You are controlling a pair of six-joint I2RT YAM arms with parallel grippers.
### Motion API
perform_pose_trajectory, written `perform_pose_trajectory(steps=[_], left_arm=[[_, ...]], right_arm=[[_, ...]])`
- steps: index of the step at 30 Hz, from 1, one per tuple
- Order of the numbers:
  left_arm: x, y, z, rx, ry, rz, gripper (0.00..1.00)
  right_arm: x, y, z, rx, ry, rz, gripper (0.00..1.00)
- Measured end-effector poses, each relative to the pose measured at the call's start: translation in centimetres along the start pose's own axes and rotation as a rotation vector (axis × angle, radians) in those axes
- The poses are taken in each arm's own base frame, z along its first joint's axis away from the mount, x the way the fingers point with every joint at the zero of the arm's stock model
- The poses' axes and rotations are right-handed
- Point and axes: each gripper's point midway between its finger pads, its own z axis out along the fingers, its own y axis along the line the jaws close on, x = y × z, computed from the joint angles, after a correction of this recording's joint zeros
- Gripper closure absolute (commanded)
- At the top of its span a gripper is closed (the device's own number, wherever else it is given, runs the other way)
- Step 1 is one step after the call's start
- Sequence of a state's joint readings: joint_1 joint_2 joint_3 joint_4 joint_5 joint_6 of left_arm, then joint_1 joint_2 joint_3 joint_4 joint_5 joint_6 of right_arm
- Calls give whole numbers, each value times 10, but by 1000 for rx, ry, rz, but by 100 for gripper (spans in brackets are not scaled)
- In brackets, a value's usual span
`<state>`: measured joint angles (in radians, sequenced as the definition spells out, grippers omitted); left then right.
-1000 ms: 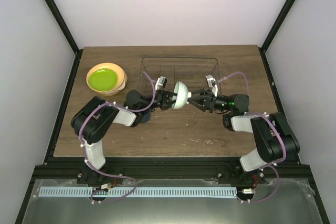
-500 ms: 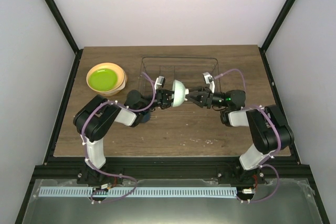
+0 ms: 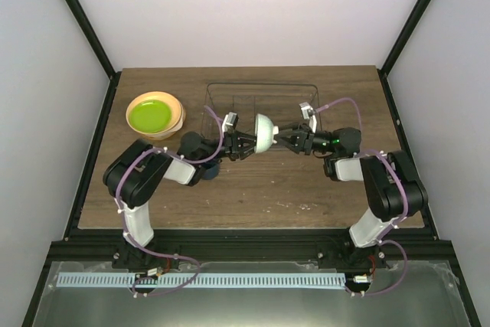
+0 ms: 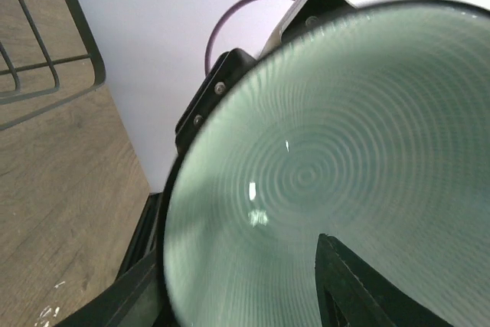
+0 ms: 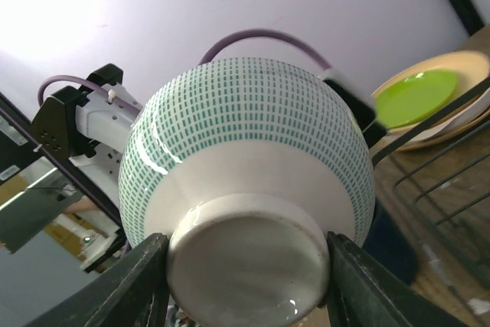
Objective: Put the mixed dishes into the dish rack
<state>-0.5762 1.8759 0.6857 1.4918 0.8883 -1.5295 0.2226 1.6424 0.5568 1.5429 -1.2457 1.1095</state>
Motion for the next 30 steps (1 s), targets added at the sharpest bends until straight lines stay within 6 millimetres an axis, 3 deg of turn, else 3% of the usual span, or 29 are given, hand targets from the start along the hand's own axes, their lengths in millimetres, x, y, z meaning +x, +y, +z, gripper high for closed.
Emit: perform_pose_trajectory(steps=[8, 14, 17, 21, 23, 27, 30], left_arm=[[-11, -4, -22, -12, -25, 8, 45], [-15, 1, -36, -33, -46, -3, 46], [-22, -4, -43, -42, -61, 18, 44], [-39, -23, -42, -112, -72, 110, 42], [-57, -43, -35, -172, -90, 212, 41], [-88, -80, -32, -318, -156, 408, 40], [-100, -77, -46, -487, -206, 481, 39]], right_arm=[[-33, 7, -28, 70, -70, -174, 57], [-55, 7, -31, 130, -69, -239, 57], [-78, 2, -30, 200, -73, -267, 57], [-108, 1, -29, 297, -79, -308, 57], [-119, -2, -31, 353, -84, -311, 57], [-125, -22, -39, 483, -81, -261, 57], [-121, -46, -48, 587, -66, -179, 57]])
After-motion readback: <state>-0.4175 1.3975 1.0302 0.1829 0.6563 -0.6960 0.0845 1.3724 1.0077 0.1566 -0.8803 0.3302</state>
